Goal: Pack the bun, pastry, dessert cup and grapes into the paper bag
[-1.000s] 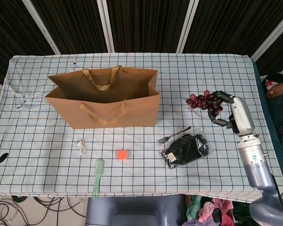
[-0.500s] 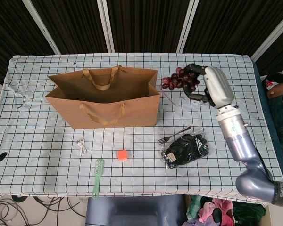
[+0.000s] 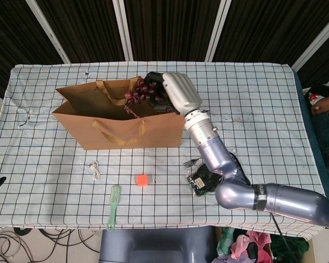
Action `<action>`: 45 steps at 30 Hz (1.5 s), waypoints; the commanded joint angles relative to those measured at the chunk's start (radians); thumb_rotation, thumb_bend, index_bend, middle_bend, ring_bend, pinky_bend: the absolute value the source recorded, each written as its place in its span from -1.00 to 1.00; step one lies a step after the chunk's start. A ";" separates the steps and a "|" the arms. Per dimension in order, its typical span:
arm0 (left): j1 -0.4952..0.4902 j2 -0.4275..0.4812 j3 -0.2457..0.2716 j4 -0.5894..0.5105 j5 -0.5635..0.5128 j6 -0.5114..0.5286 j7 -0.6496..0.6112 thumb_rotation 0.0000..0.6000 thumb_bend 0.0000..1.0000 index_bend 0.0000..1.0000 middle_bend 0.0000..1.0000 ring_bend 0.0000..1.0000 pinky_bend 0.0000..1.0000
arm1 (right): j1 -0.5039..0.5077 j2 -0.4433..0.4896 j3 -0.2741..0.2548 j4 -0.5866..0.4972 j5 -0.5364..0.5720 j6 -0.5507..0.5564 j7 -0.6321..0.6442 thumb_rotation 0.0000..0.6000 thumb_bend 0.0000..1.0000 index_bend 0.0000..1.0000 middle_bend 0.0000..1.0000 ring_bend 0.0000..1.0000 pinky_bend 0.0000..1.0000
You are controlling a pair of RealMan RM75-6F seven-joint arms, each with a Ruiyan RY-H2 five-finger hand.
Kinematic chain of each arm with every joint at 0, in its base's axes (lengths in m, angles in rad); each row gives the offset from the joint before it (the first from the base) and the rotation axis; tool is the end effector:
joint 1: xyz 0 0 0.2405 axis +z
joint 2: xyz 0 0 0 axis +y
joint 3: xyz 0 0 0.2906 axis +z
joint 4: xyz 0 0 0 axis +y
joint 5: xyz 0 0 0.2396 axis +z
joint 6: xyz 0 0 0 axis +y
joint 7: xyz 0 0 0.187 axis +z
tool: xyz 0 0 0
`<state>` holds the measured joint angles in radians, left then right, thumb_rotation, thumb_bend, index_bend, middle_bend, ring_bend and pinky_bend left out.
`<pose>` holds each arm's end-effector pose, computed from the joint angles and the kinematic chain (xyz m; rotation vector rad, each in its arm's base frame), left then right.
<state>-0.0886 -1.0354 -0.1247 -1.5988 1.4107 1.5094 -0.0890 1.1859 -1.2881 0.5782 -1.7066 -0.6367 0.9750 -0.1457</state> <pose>-0.3648 0.2474 0.2052 -1.2503 -0.8487 -0.9402 0.0943 -0.4939 0.1032 1.5958 -1.1669 1.6147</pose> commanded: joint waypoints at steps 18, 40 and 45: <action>0.005 0.006 0.006 0.001 0.012 0.007 -0.012 1.00 -0.94 -0.70 -0.87 -1.00 -0.86 | 0.108 0.014 -0.101 0.023 0.219 -0.067 -0.190 1.00 -0.66 -0.83 -0.94 -0.68 -0.50; 0.004 -0.021 0.010 -0.009 0.020 0.023 0.058 1.00 -0.94 -0.71 -0.86 -1.00 -0.86 | -0.474 0.495 -0.331 -0.248 -0.245 0.260 -0.094 1.00 -0.65 -0.83 -0.83 -0.62 -0.50; -0.001 -0.029 0.013 -0.010 0.019 0.012 0.074 1.00 -0.94 -0.75 -0.86 -1.00 -0.86 | -0.654 0.455 -0.463 -0.213 -0.443 0.397 -0.055 1.00 -0.65 -0.83 -0.83 -0.62 -0.50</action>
<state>-0.0891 -1.0627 -0.1119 -1.6080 1.4304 1.5217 -0.0178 0.6503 -0.8191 0.2163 -1.9378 -0.9498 1.2693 -0.2347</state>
